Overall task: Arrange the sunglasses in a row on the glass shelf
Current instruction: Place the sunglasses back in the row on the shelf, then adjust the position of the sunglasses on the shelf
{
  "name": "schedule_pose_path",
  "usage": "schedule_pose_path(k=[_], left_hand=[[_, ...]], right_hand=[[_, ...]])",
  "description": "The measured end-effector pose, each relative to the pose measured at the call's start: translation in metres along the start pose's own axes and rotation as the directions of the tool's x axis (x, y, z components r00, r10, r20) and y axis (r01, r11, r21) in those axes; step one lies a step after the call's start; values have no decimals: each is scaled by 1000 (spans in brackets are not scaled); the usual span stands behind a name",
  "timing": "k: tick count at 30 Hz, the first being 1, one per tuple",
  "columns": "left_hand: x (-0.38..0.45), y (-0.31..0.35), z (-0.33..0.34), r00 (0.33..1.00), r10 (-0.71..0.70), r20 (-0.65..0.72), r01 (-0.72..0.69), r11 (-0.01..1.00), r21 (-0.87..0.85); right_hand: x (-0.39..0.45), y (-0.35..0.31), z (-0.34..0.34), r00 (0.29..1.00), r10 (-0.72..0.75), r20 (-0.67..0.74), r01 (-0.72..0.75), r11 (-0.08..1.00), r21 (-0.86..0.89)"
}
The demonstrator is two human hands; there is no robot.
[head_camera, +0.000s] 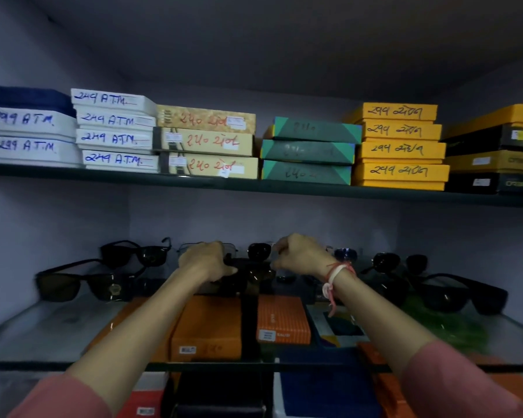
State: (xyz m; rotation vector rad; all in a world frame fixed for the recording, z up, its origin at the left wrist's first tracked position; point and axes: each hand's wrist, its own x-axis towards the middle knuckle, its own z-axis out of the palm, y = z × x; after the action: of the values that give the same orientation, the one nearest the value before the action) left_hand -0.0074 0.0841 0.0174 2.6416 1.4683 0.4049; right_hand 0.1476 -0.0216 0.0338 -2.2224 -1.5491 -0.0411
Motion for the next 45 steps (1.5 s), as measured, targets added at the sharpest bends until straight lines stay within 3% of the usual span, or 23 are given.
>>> schedule_pose_path(k=[3,5,9,13,16,18,21,27,35,41,45], left_hand=[[3,-12,-1,999,36,-18,-36,999,-37],[3,-20,-1,997,66,-41,-68,997,-47],[5,-34,-4,993,110,-42,-114,987,-109],[7,-39,-8,989,119,91,-71,909,-411],[4,-32,-17,989,131,71,-77,855,-512],[2,-27,-22,992,127,5,-110,877,-468],[2,-21,-24,967,200,-156,-237,934,-268],[-4,8,-24,933,228,-277,-280,946,-162],[-11,30,-21,877,248,-412,-286,958,-32],[-2,29,-23,933,143,-331,-231,942,-244],[1,30,-18,987,51,-150,-115,881,-458]], right_hand=[[13,-5,15,996,-35,88,38,999,-25],[19,-6,23,994,-10,111,4,999,54],[18,-8,28,999,16,37,-23,980,197],[11,-10,21,998,9,-68,10,961,276],[4,-8,6,989,-5,-146,46,960,277],[-1,-4,-2,982,-10,-188,65,955,289],[-10,3,-12,976,-28,-215,93,951,295],[-24,25,-32,964,70,-256,17,947,321],[-29,32,-47,915,97,-393,-91,995,33],[-31,33,-53,912,121,-391,-131,991,2],[-32,33,-50,913,157,-377,-178,984,-23]])
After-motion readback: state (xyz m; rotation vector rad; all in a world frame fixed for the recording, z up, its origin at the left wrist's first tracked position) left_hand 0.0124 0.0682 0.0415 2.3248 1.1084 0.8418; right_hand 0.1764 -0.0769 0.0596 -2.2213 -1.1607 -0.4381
